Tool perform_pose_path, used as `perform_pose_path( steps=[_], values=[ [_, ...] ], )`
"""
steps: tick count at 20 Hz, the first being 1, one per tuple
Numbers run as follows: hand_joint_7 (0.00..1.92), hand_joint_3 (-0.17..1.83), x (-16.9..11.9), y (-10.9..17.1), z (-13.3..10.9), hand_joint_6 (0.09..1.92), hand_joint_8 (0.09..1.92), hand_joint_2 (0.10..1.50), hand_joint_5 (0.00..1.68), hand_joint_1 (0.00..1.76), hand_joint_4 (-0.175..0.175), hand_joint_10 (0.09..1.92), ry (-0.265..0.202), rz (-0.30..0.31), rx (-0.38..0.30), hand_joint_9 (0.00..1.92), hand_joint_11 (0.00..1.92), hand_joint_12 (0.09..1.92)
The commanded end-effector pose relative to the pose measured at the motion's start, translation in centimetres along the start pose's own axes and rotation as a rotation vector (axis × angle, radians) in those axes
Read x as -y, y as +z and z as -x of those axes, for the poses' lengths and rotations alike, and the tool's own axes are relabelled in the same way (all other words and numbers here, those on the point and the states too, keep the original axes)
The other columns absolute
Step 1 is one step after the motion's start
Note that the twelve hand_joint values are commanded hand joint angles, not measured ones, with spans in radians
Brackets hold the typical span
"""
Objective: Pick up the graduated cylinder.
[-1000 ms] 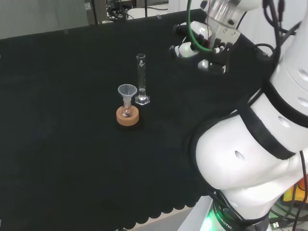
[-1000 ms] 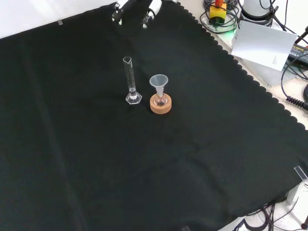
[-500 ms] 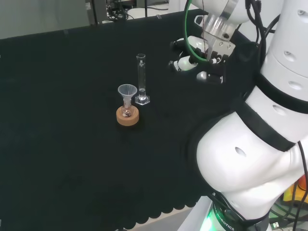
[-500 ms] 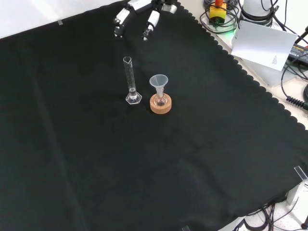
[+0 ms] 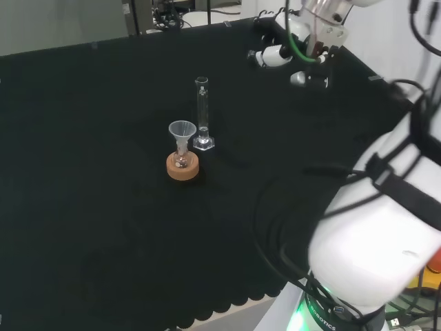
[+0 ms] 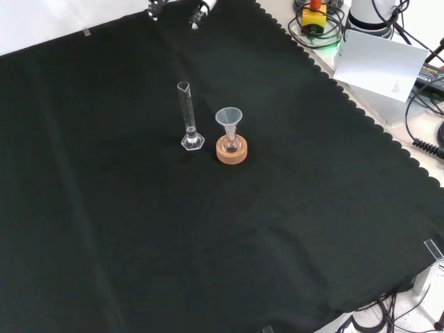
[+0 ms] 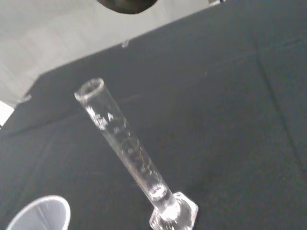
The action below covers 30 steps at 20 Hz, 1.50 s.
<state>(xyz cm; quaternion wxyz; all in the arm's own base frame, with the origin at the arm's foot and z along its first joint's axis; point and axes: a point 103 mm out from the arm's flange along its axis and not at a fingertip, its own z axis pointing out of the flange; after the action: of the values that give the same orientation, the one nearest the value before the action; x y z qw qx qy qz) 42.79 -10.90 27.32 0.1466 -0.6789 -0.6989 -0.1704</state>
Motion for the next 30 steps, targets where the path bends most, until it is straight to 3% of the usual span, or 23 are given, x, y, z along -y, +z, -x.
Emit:
perform_pose_path(
  steps=[1,13,19,26,30],
  values=[
    [0.34,-0.17,-1.5,13.4,1.6,0.09,0.69,0.96,0.51,0.96,-0.041,0.62,-0.011,-0.161,-0.191,0.52,0.30,1.33],
    [0.35,-0.17,-1.4,14.3,1.3,0.09,0.69,0.96,0.51,0.97,-0.045,0.62,-0.026,-0.130,-0.217,0.53,0.30,1.33],
    [0.35,-0.17,-1.8,15.5,1.3,0.09,0.69,0.94,0.51,0.98,-0.048,0.62,-0.064,-0.113,-0.300,0.53,0.31,1.33],
    [0.42,-0.17,-2.7,17.3,1.1,0.09,0.68,0.93,0.52,1.00,-0.048,0.59,-0.094,-0.110,-0.342,0.61,0.36,1.30],
    [0.48,-0.17,-3.4,18.6,0.8,0.09,0.68,0.92,0.54,1.01,-0.048,0.58,-0.140,-0.130,-0.400,0.66,0.38,1.30]
  ],
)
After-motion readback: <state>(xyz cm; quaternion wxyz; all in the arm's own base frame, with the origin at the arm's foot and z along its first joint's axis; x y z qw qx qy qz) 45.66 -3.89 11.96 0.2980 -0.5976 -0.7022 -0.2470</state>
